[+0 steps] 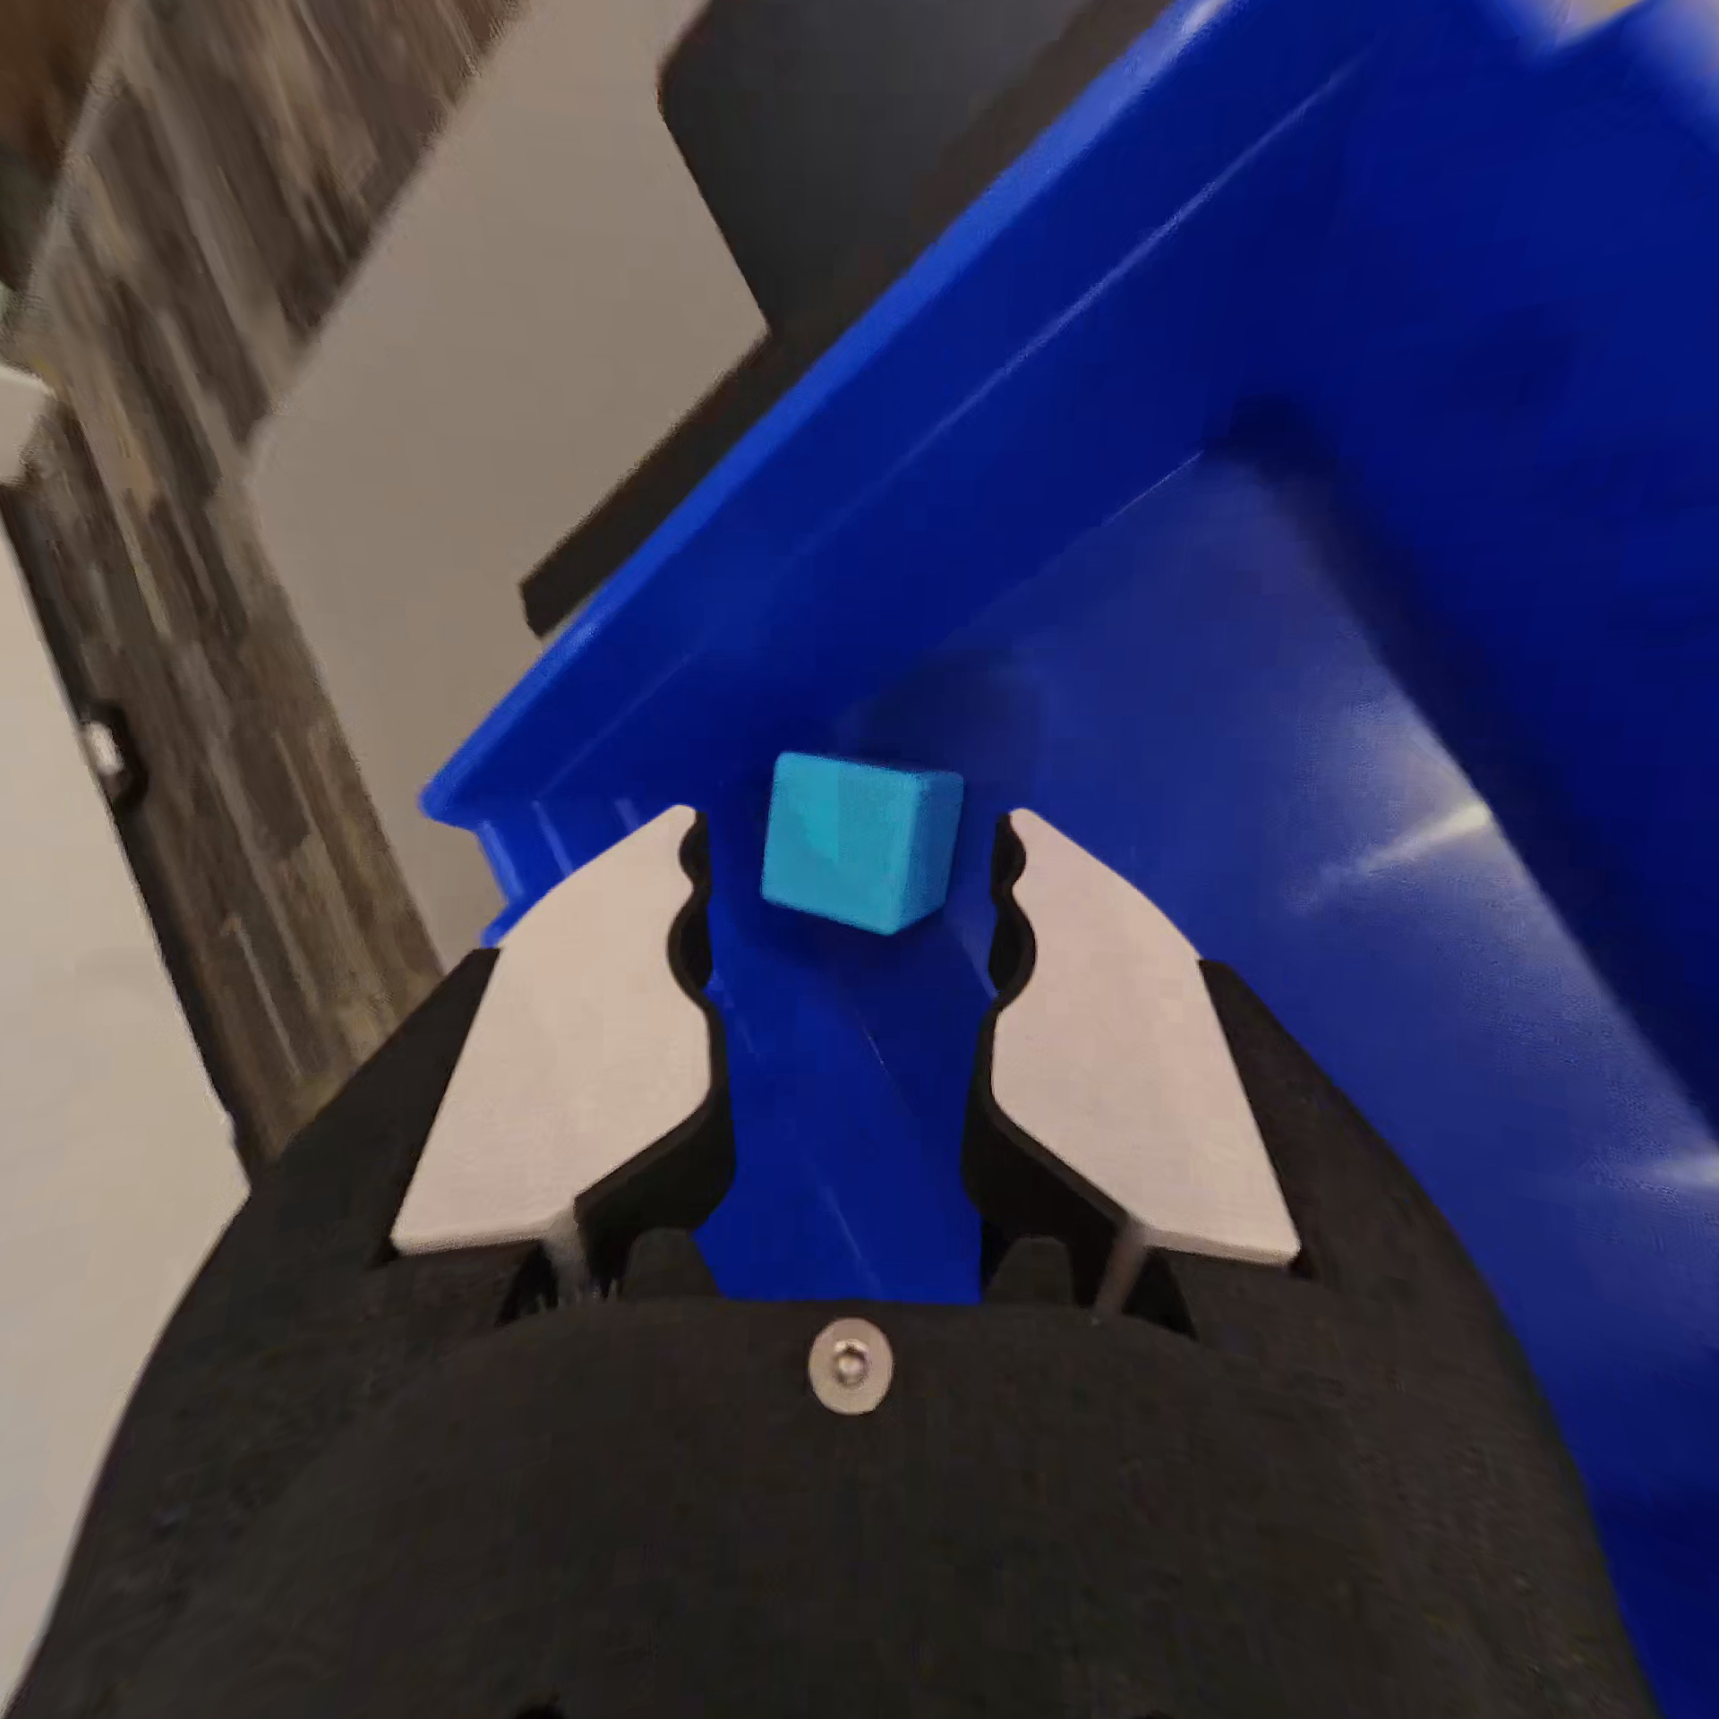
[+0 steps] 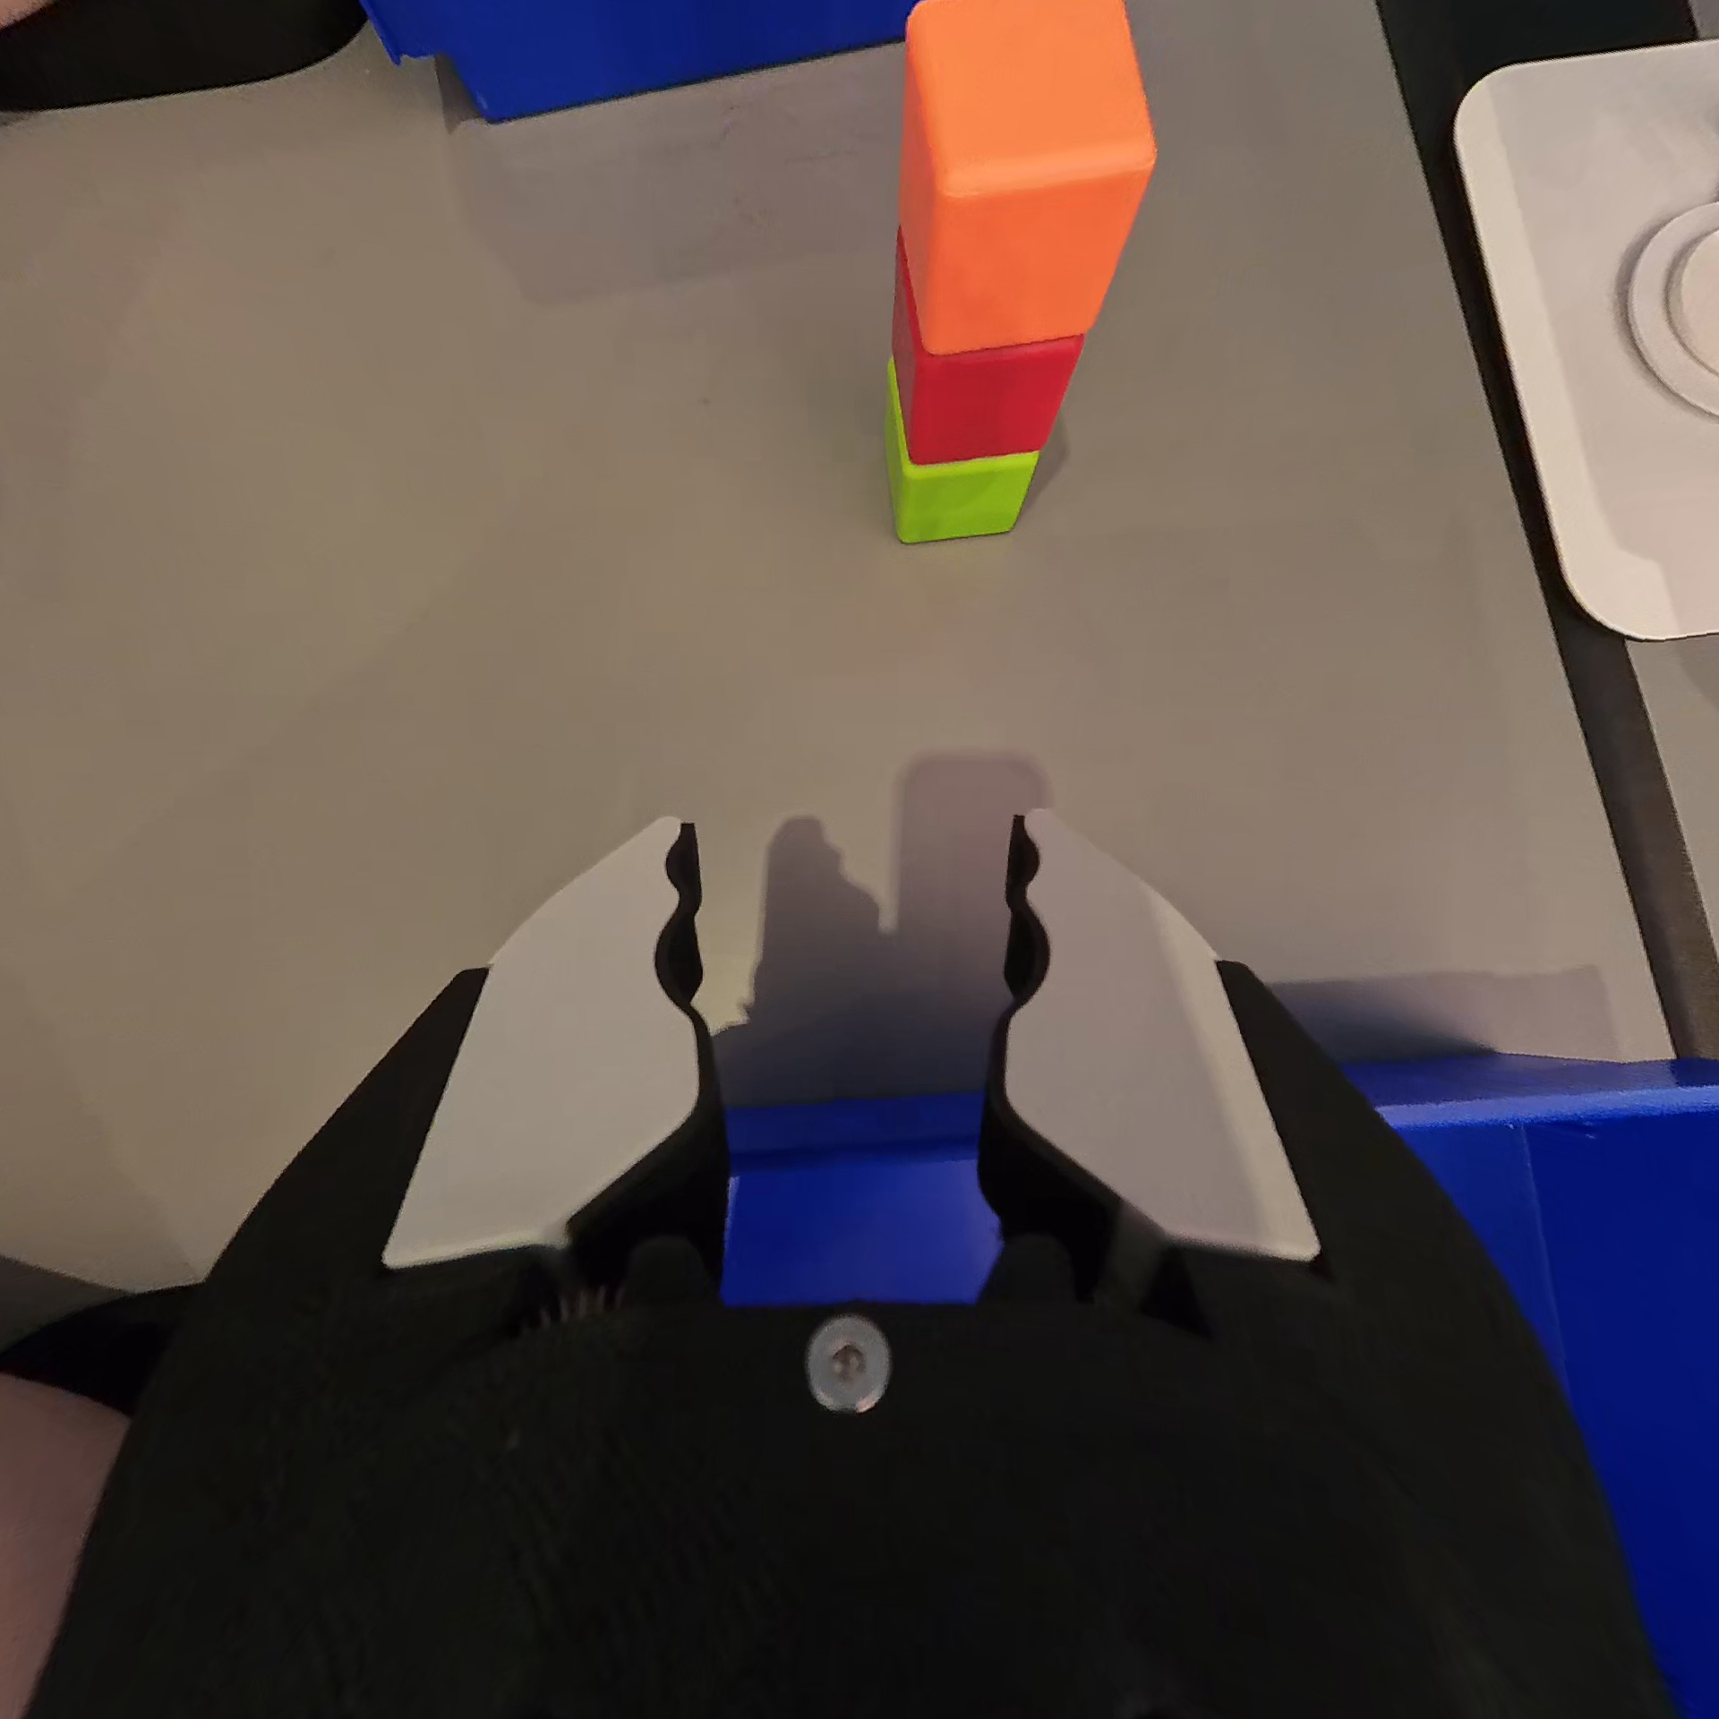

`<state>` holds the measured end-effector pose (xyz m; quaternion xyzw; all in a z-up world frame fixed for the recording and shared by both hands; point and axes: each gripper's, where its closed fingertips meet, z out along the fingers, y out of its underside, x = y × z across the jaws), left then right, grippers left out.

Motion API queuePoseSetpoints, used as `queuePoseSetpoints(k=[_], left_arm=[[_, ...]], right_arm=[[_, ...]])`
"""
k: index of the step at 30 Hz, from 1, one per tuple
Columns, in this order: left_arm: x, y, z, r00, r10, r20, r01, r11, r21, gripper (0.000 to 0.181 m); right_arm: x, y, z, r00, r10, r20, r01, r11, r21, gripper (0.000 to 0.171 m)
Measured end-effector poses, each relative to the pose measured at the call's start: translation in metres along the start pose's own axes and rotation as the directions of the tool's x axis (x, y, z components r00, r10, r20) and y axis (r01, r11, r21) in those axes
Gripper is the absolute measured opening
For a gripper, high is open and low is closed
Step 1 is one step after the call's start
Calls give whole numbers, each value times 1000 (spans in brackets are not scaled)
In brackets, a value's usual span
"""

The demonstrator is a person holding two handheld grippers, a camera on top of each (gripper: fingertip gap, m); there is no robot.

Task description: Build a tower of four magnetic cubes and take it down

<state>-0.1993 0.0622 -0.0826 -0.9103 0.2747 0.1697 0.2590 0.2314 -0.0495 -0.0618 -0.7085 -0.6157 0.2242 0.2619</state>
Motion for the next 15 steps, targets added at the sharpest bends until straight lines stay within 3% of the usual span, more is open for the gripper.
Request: queuePoseSetpoints(k=[3,15], left_arm=[[-3,9,25,999,-24,-22,23,999,-47,66],[-4,34,53,991,132,18,-124,964,-235,78]], right_arm=[[-1,0,1,1000,1,6,-1,1000,-4,65],[-6,2,6,999,-5,33,6,1000,-28,65]])
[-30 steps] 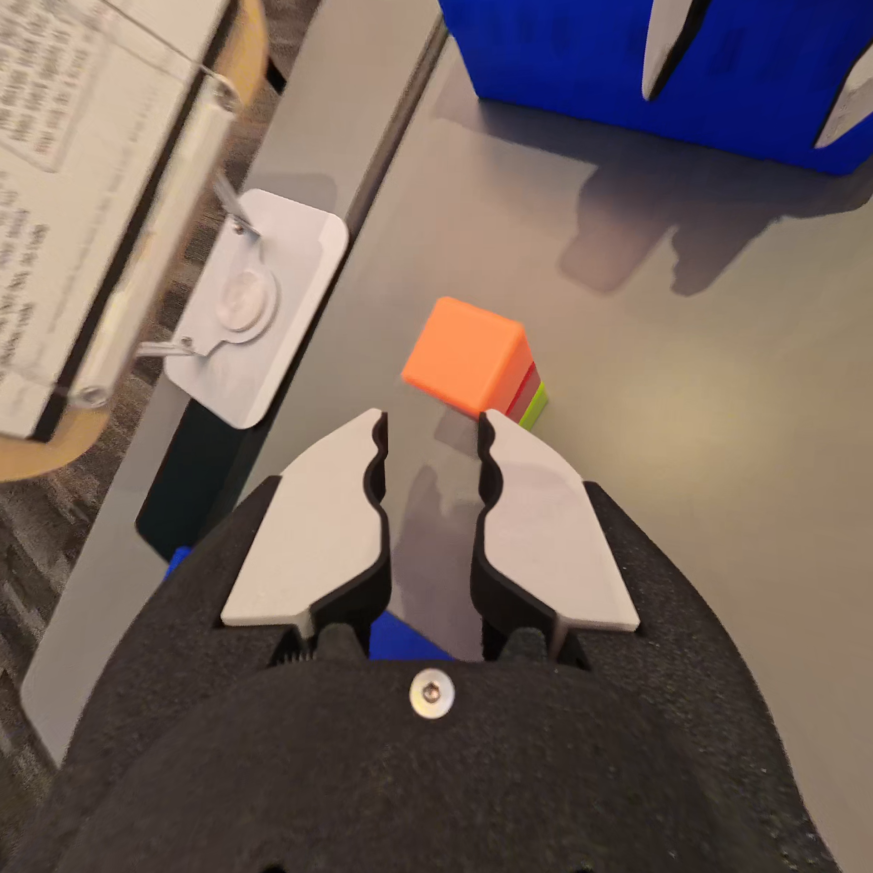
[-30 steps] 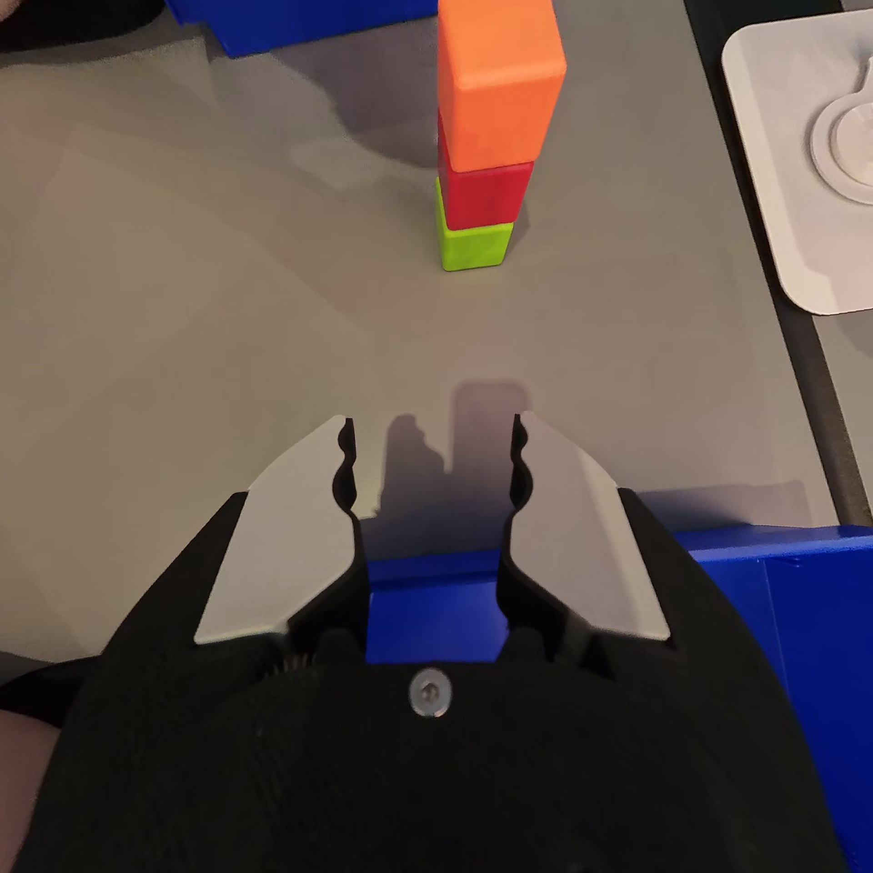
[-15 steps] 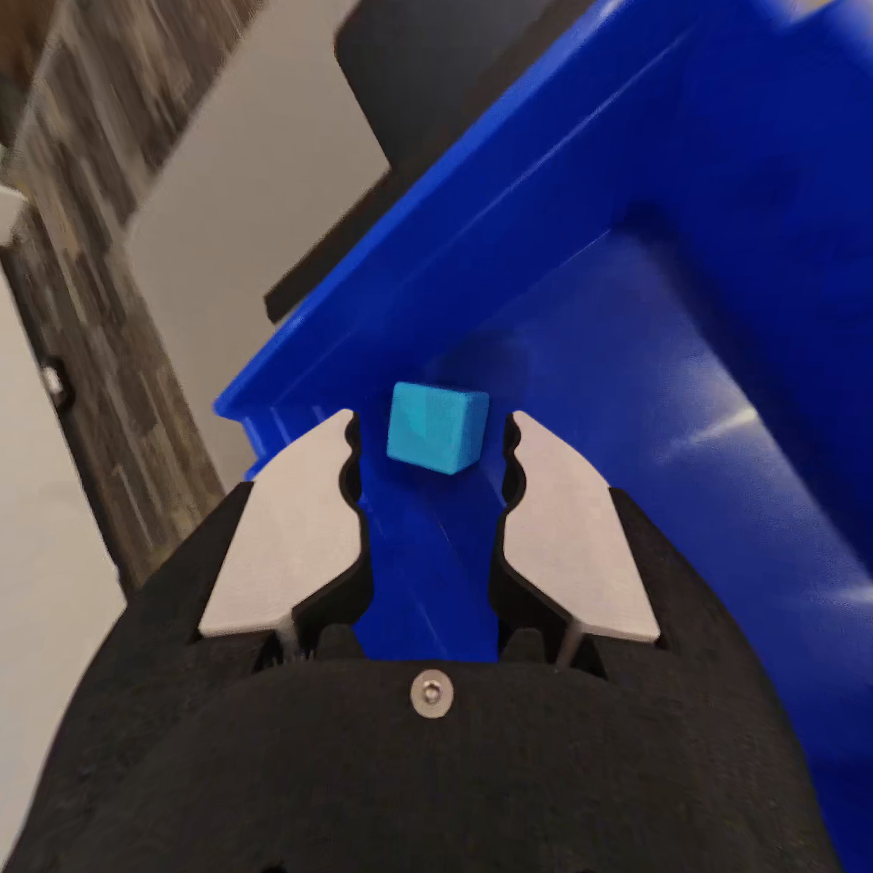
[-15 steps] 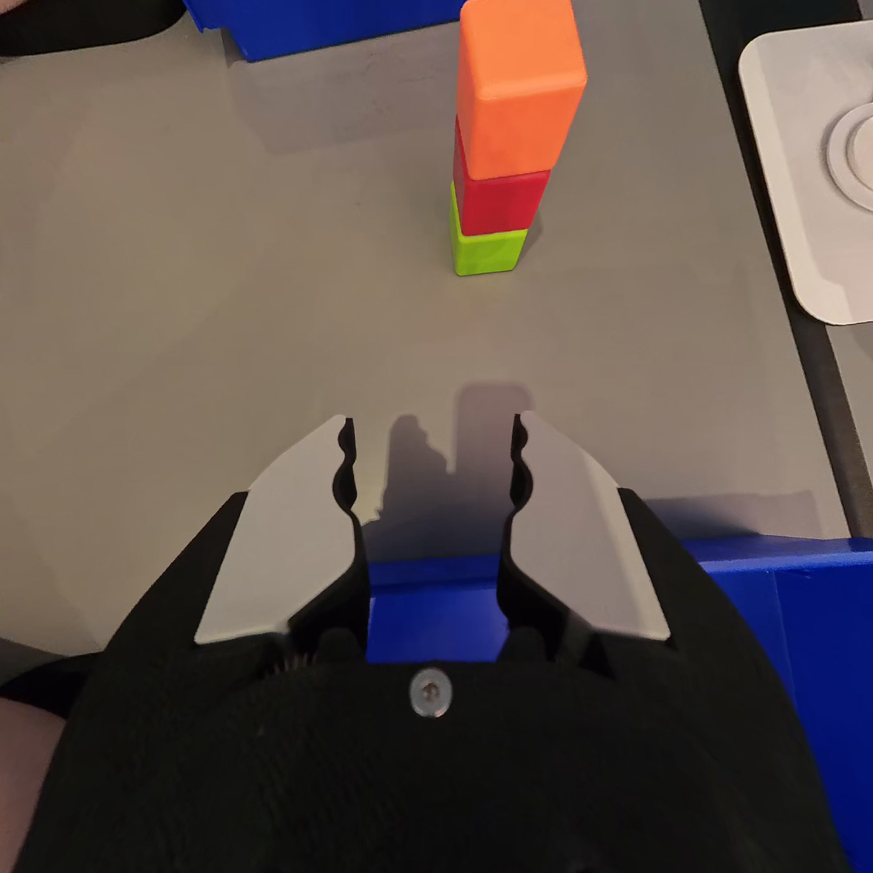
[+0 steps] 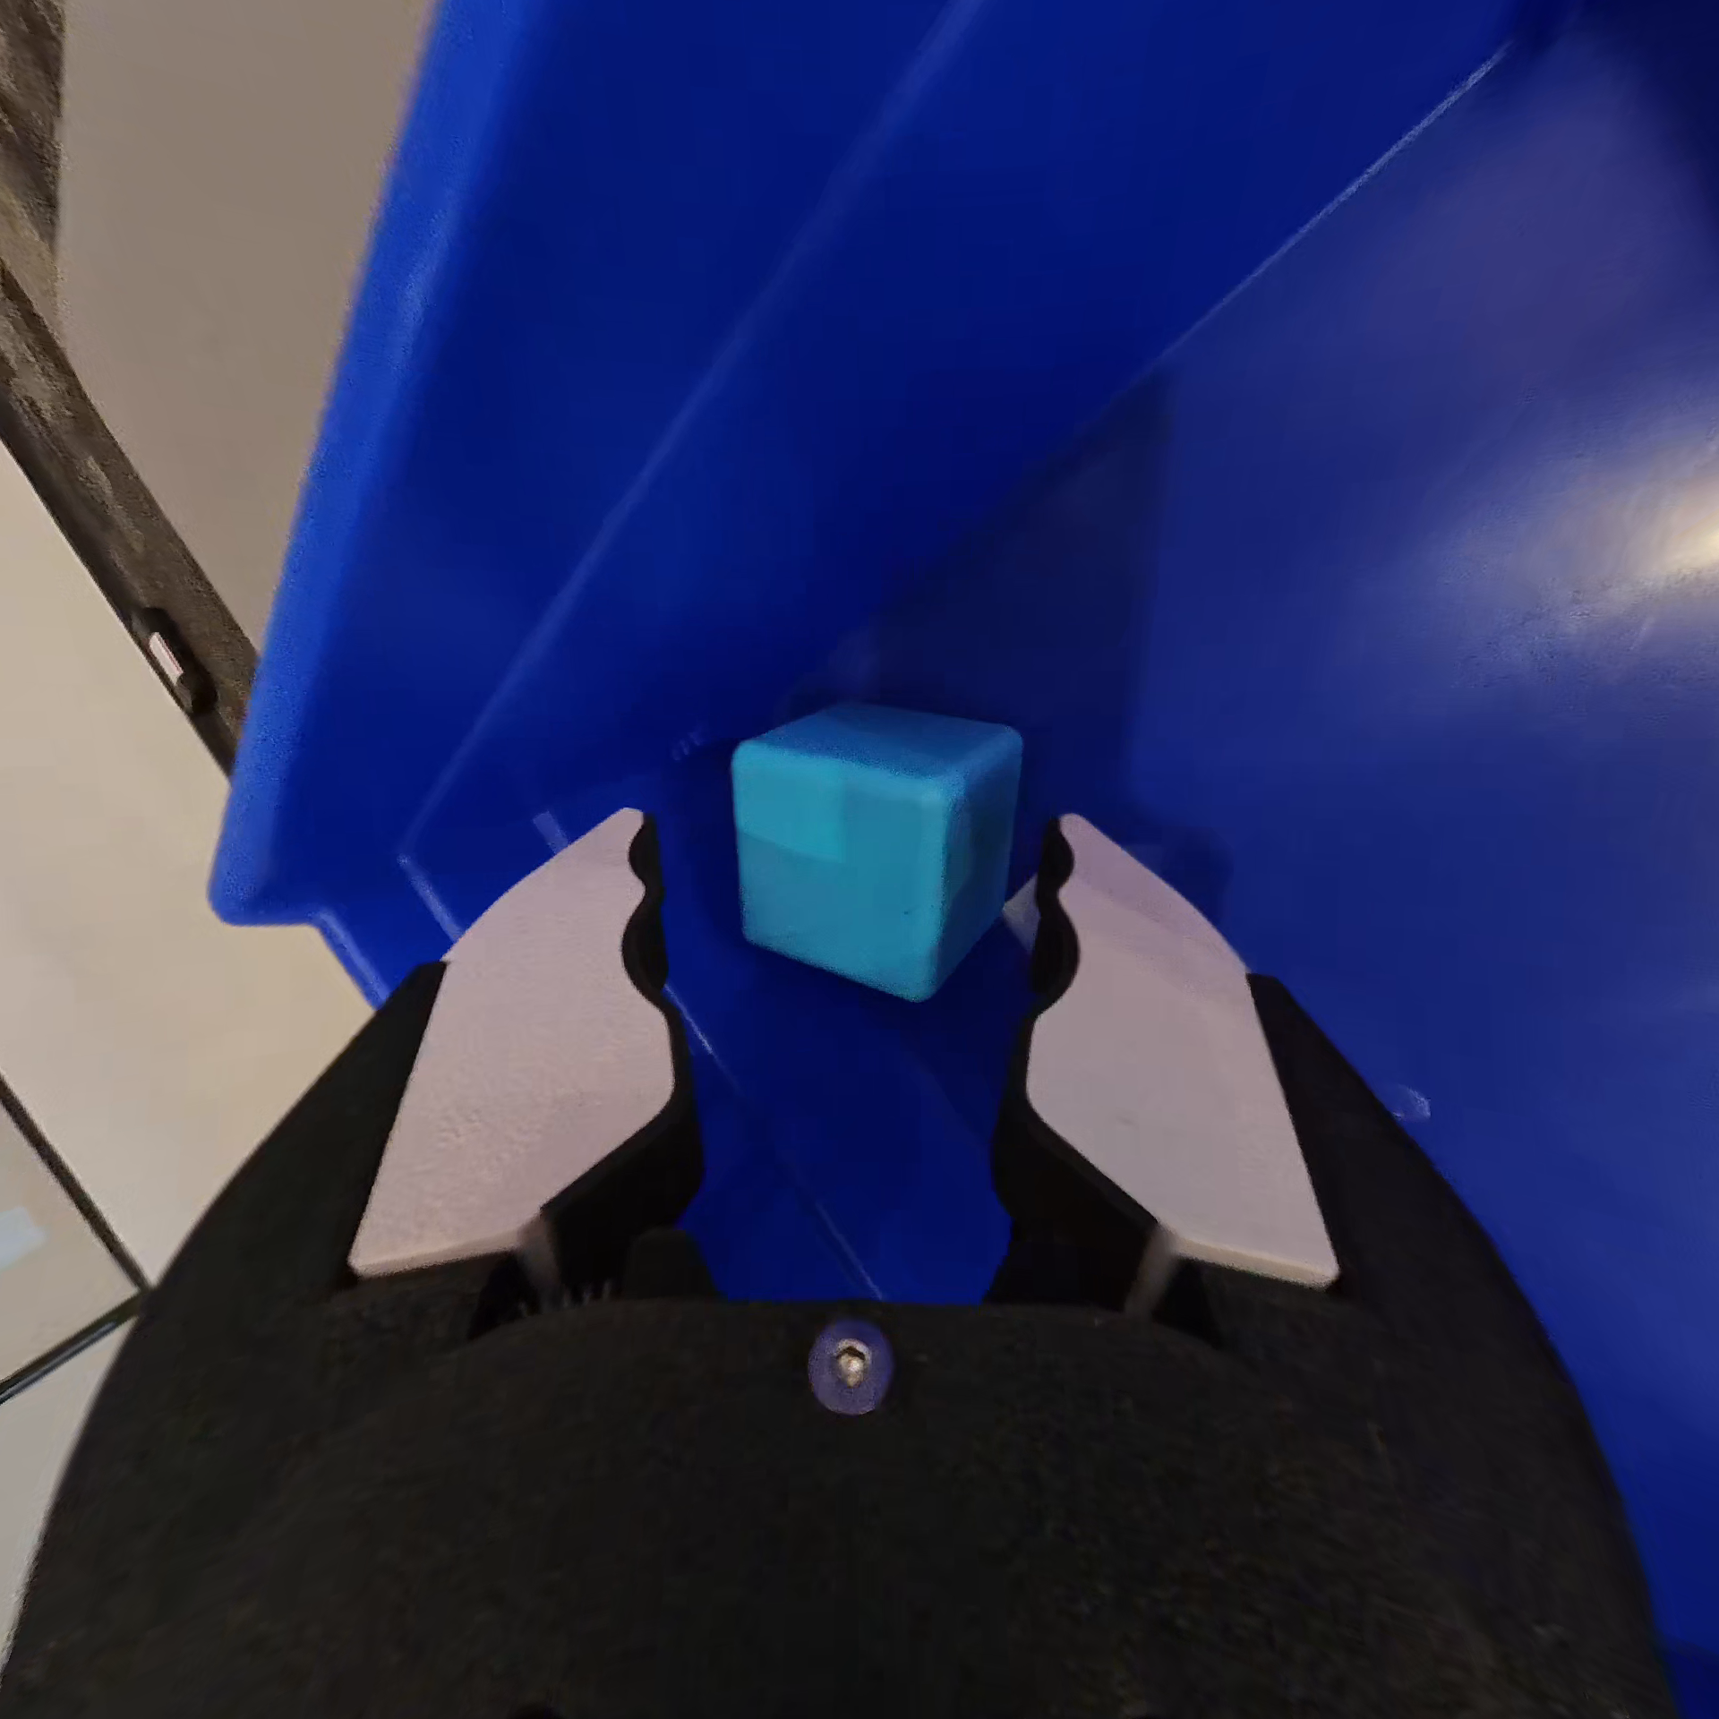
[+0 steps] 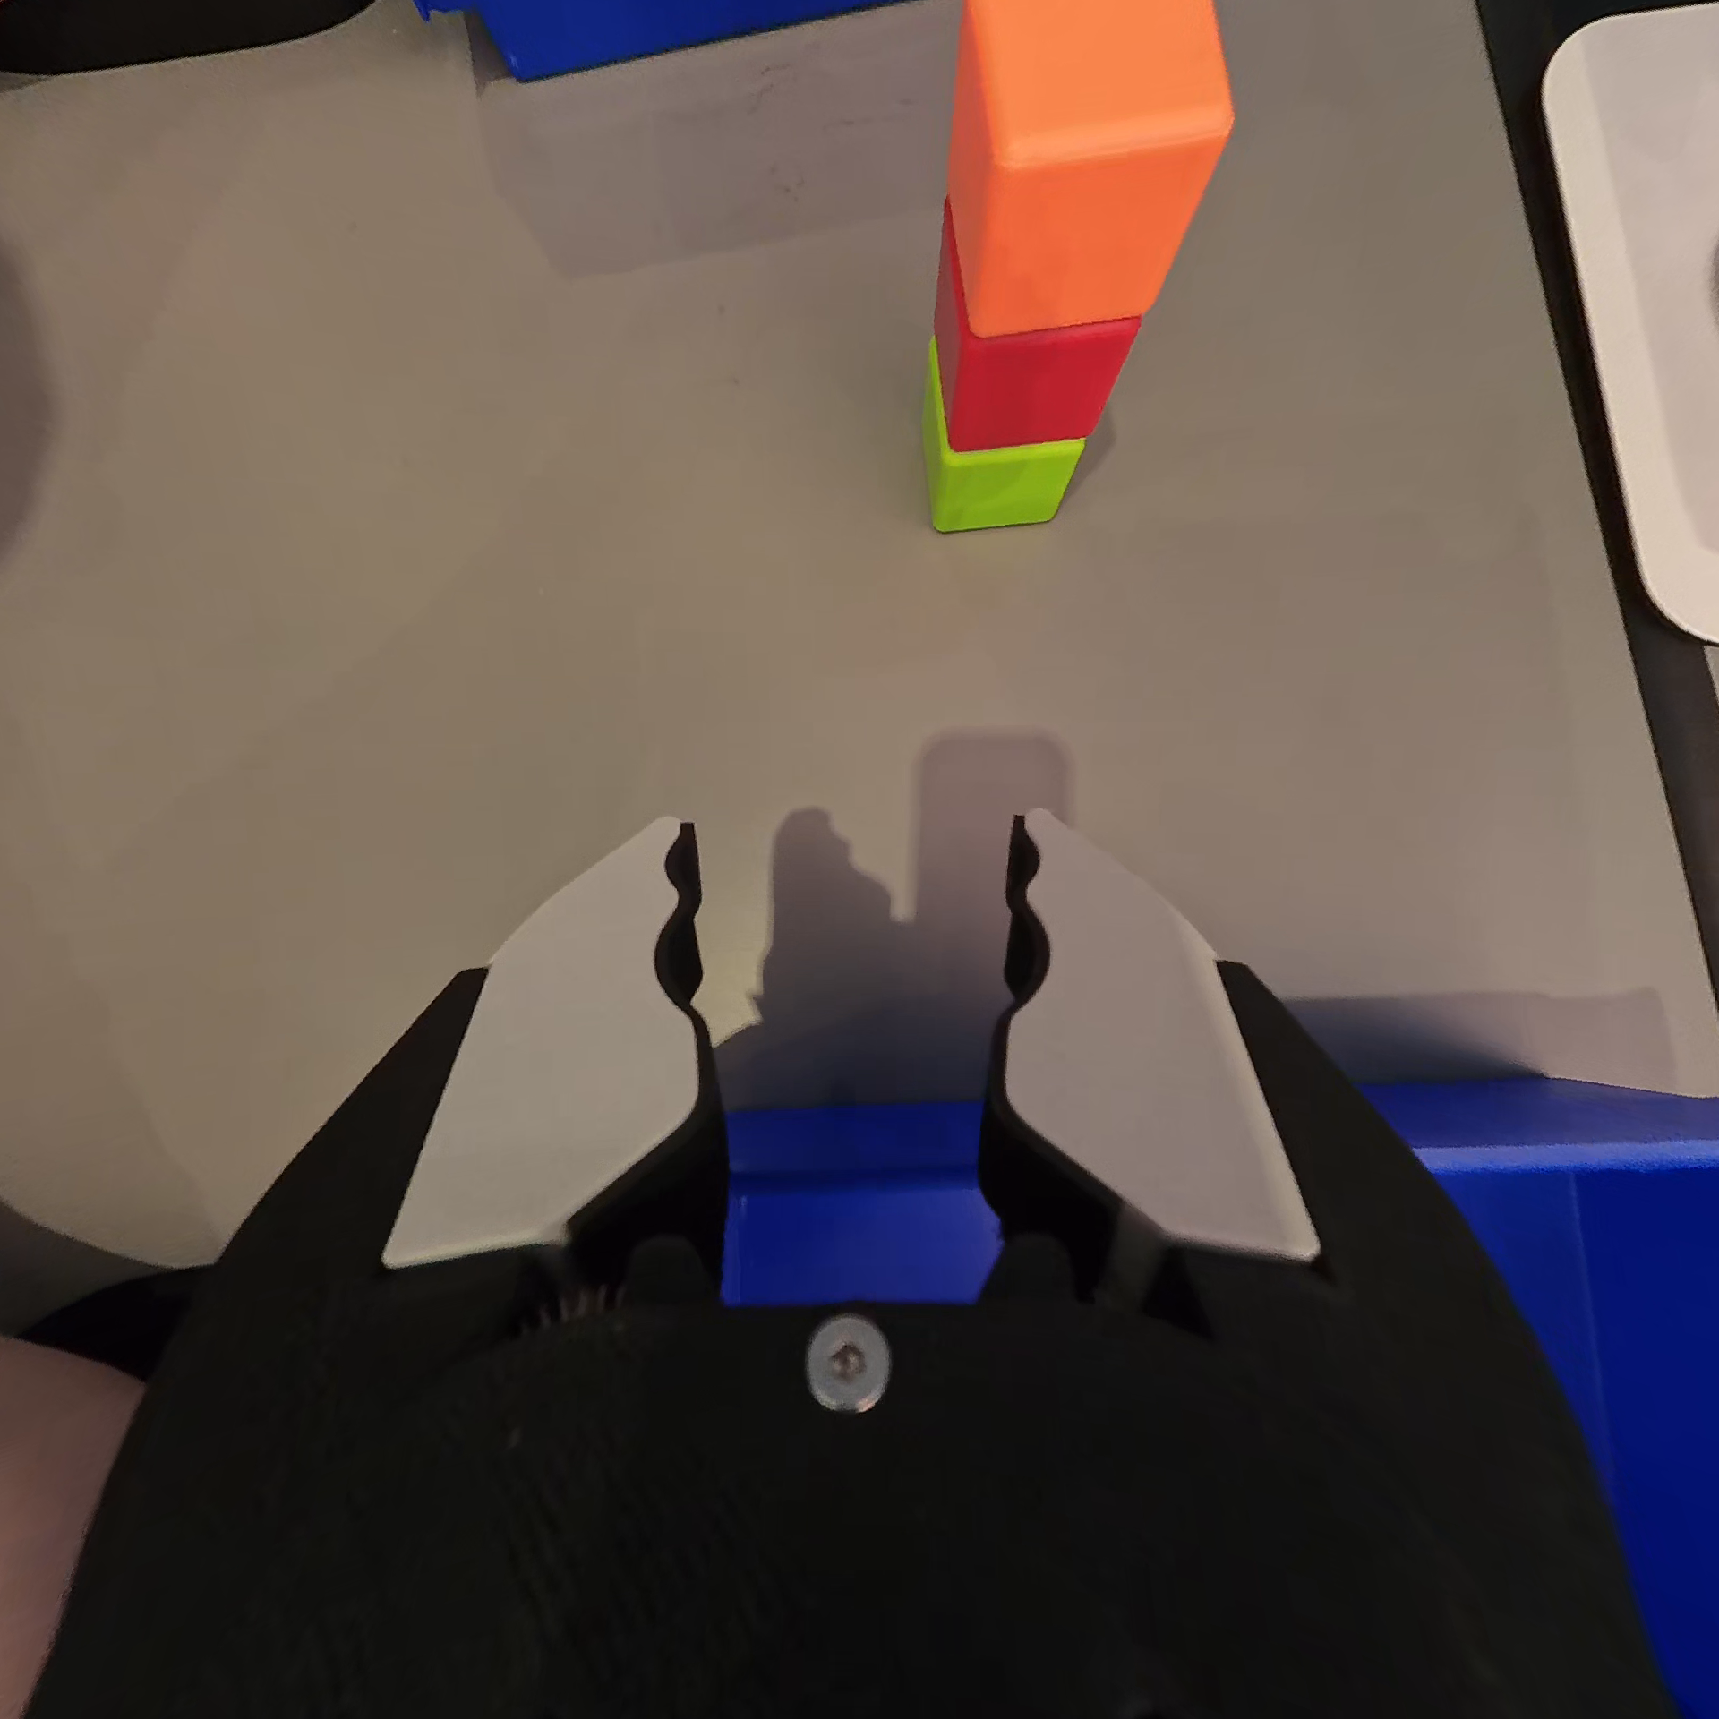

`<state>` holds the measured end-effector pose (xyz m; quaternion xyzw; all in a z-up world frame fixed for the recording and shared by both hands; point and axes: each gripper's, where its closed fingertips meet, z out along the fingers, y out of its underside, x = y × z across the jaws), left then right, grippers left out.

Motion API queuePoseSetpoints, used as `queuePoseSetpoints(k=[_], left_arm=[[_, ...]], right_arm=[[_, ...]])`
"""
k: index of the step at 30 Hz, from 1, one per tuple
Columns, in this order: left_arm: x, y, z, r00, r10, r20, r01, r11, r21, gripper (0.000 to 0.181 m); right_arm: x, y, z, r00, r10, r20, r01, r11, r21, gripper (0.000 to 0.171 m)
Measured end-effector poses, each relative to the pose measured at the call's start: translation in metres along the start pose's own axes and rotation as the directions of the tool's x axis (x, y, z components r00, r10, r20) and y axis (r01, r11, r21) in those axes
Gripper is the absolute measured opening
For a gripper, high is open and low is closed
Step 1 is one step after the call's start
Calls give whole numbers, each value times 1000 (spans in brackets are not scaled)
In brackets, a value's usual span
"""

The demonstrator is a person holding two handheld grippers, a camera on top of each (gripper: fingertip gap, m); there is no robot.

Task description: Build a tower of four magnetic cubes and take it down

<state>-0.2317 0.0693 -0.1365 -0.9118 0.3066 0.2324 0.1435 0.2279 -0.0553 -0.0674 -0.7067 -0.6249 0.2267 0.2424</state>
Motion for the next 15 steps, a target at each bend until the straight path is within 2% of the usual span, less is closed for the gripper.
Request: queuePoseSetpoints(k=[2,6,9,12,13,15], left_arm=[[7,-3,0,999,1,-33,-1,1000,11,60],[12,4,-5,999,25,-45,-26,1000,-18,56],[31,10,-20,988,55,-147,-60,998,-29,51],[39,11,-24,980,69,-186,-75,997,-23,53],[38,13,-21,981,59,-183,-68,997,-41,61],[37,23,-15,982,32,-188,-51,994,-98,62]], right_arm=[[0,0,-1,1000,0,1,0,1000,2,65],[0,0,-2,1000,-1,-2,1,1000,6,65],[-1,-1,-4,1000,-1,-1,1,1000,12,65],[0,-1,-4,1000,-1,-3,1,1000,12,65],[0,-1,-4,1000,0,-2,0,1000,13,65],[-1,-1,-4,1000,-1,-1,1,1000,14,65]])
